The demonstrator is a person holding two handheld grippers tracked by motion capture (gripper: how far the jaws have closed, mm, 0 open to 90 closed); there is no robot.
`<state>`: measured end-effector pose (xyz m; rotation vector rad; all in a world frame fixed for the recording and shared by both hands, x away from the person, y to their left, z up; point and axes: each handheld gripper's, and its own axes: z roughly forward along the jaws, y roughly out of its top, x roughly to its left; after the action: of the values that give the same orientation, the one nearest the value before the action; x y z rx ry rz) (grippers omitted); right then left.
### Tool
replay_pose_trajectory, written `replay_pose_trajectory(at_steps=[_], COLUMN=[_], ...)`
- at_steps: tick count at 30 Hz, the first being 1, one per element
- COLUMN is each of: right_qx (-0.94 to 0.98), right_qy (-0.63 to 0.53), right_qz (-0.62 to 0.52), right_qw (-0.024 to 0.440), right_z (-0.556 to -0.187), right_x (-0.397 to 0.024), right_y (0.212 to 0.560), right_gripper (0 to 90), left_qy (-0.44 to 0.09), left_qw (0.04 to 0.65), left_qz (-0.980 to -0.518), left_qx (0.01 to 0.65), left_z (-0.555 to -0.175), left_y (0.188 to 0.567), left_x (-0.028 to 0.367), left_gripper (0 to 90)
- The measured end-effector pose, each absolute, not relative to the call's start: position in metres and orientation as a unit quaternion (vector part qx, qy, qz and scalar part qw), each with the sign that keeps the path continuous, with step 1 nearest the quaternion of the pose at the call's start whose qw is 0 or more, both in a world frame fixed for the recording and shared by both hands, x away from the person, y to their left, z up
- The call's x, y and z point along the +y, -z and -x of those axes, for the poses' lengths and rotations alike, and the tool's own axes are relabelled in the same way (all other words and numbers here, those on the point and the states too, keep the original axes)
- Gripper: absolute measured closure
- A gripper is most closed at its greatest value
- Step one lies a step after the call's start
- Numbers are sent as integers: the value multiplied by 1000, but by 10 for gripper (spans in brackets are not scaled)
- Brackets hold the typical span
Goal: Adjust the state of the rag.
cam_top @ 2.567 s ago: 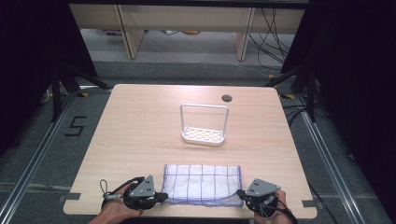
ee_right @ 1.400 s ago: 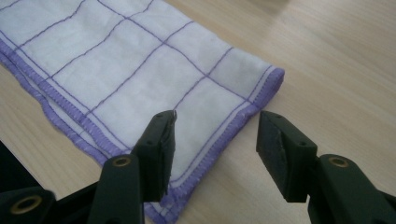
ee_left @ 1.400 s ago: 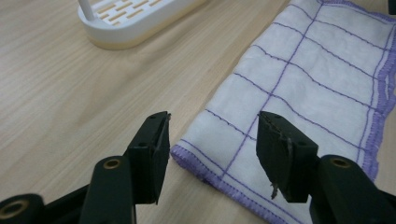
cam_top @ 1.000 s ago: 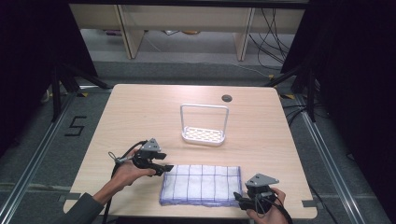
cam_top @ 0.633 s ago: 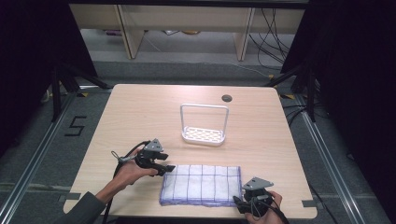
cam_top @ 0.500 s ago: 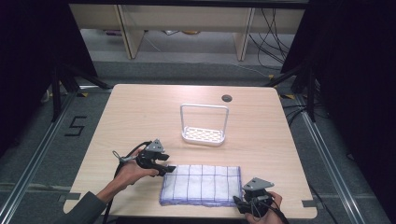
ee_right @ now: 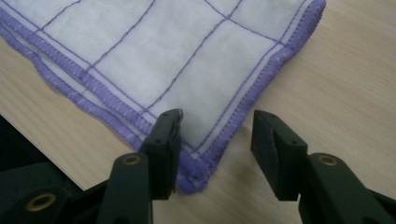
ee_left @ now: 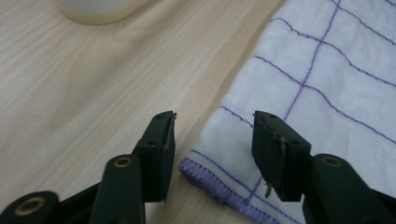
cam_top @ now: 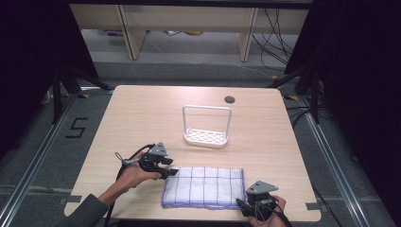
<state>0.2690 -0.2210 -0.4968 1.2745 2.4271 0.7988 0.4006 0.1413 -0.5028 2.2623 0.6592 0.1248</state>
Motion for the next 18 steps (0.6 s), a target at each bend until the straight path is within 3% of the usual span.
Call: replay_pose_trajectory(at_steps=[8,11,18], right_qx=[839,840,845], right_qy=[-289,-299,-308], right_qz=[-441,-435,-420], right_qw=[135,127,117], right_z=[-266,-266,-273], right_x=[-222,-222,-225], right_y=[498,499,500], right_gripper=[642,737,812], left_qy=[-40,-37,-22], left_qw=[381,377,379], left_qz=[-890,-894,-894], left_qx=[247,241,237], left_z=[-398,-396,-380], left_y=[505,504,506], left_x=[142,144,153], left_gripper=[679,771,838])
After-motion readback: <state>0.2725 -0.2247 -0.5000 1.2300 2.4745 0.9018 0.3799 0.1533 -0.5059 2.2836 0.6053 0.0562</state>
